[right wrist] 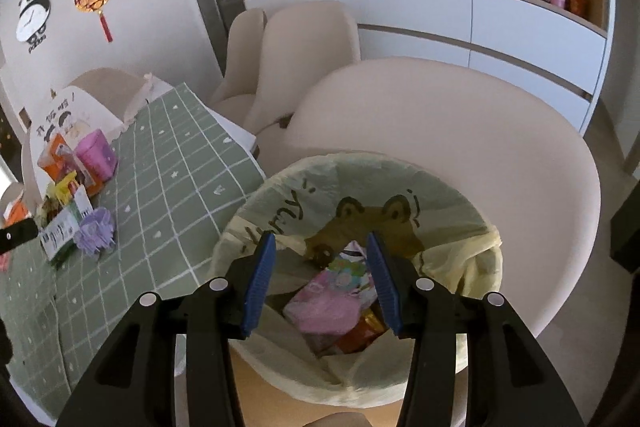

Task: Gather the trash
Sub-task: 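Return the left tool to the table and grasp a dark snack stick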

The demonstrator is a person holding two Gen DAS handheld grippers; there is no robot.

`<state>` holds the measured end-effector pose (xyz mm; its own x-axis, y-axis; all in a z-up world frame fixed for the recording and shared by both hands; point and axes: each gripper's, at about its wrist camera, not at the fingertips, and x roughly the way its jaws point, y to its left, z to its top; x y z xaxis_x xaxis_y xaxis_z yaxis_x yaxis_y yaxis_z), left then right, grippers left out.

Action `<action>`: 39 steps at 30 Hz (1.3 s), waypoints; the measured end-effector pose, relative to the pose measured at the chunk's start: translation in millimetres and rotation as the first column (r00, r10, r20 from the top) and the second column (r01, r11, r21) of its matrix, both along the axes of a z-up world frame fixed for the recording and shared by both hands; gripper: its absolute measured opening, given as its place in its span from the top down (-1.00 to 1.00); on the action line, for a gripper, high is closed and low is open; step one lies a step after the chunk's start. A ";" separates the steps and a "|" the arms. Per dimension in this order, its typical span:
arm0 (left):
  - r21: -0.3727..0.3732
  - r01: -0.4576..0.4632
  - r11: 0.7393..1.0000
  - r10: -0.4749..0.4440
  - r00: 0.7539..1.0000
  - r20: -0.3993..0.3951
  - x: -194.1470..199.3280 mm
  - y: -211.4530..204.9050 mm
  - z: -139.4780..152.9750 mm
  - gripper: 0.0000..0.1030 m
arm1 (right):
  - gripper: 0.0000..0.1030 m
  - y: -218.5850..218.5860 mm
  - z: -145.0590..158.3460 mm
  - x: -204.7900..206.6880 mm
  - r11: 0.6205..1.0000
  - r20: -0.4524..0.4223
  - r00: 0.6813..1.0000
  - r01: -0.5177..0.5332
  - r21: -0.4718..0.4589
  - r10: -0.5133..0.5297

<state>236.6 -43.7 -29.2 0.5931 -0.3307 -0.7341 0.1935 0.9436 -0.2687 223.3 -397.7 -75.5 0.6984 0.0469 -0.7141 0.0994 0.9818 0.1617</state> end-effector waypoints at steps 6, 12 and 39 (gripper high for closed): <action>-0.008 -0.064 0.998 0.064 0.998 0.011 -6.0 60.6 4.3 0.16 | 0.13 34.8 21.0 -4.9 1.000 0.059 0.998 0.001 0.007 -0.001; -0.014 -0.131 0.991 0.131 0.991 0.019 -10.9 124.1 -0.4 0.08 | 0.11 85.5 42.7 -4.7 0.997 0.112 0.991 -0.077 0.022 0.074; -0.047 -0.307 0.950 0.298 0.943 -0.147 132.4 274.7 -102.7 0.07 | -0.10 220.6 33.3 -34.2 0.982 -0.041 0.997 -0.076 -0.175 0.070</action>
